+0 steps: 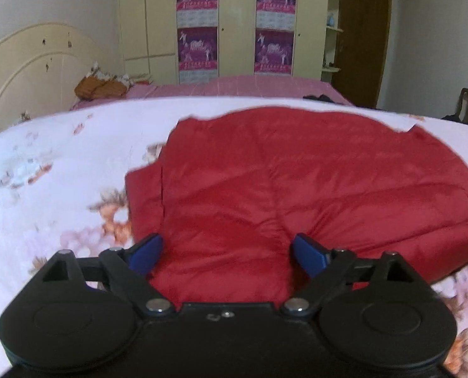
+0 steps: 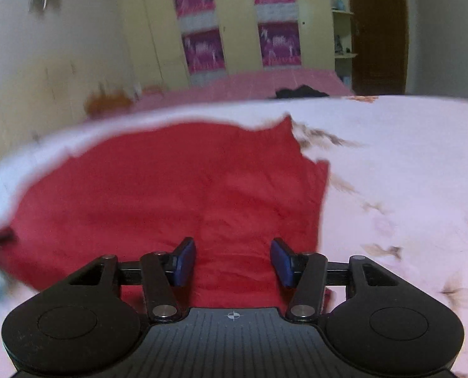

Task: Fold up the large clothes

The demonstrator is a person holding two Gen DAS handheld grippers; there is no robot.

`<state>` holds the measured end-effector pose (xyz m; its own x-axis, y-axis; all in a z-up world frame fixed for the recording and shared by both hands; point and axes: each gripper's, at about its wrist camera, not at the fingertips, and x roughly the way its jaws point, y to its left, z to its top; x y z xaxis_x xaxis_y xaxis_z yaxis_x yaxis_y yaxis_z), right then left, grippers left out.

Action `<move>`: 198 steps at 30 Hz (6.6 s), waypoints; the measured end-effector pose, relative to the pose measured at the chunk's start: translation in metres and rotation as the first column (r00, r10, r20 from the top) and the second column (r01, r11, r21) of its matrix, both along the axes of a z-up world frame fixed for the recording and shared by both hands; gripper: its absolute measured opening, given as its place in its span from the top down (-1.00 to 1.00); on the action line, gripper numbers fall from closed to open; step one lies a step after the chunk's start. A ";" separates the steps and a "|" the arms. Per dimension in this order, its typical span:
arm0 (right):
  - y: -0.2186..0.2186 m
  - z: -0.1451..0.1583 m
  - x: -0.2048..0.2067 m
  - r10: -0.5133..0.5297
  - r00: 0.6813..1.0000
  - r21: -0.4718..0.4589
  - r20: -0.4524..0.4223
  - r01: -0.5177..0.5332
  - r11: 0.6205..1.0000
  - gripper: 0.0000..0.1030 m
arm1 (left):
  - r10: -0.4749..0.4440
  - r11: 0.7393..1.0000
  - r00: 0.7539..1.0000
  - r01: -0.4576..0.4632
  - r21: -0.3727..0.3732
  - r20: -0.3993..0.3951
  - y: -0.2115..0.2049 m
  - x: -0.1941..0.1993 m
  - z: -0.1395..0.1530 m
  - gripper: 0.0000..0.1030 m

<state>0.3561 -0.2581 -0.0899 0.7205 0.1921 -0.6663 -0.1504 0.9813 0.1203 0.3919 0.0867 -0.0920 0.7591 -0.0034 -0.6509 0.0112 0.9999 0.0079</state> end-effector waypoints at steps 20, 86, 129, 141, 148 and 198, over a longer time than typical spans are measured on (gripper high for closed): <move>-0.065 0.002 -0.064 -0.195 0.970 0.552 -0.143 0.242 0.798 -0.78 | 0.243 0.797 0.962 -0.273 -0.539 -0.128 0.027 -0.076 0.004 0.88; -0.106 0.023 -0.149 -0.221 0.967 0.596 -0.128 0.253 0.762 0.62 | 0.273 0.656 0.961 -0.227 -0.720 -0.055 -0.009 -0.158 0.000 0.58; -0.133 0.067 -0.268 -0.374 0.927 0.486 -0.009 0.331 0.809 -0.67 | 0.393 0.723 0.911 -0.390 -0.570 -0.126 -0.029 -0.303 0.004 -0.88; -0.044 0.062 -0.245 -0.132 0.991 0.458 -0.026 0.129 0.879 0.50 | 0.466 0.475 0.872 -0.389 -0.789 -0.150 -0.013 -0.315 -0.014 -0.86; 0.008 0.047 -0.222 -0.017 0.997 0.431 -0.078 0.049 0.901 0.50 | 0.437 0.427 0.883 -0.369 -0.826 -0.168 -0.007 -0.275 -0.025 -0.83; -0.175 -0.004 -0.187 -0.002 0.984 0.633 -0.178 0.116 0.765 1.00 | -0.220 0.941 0.962 0.253 -0.227 0.162 -0.296 -0.192 0.087 0.62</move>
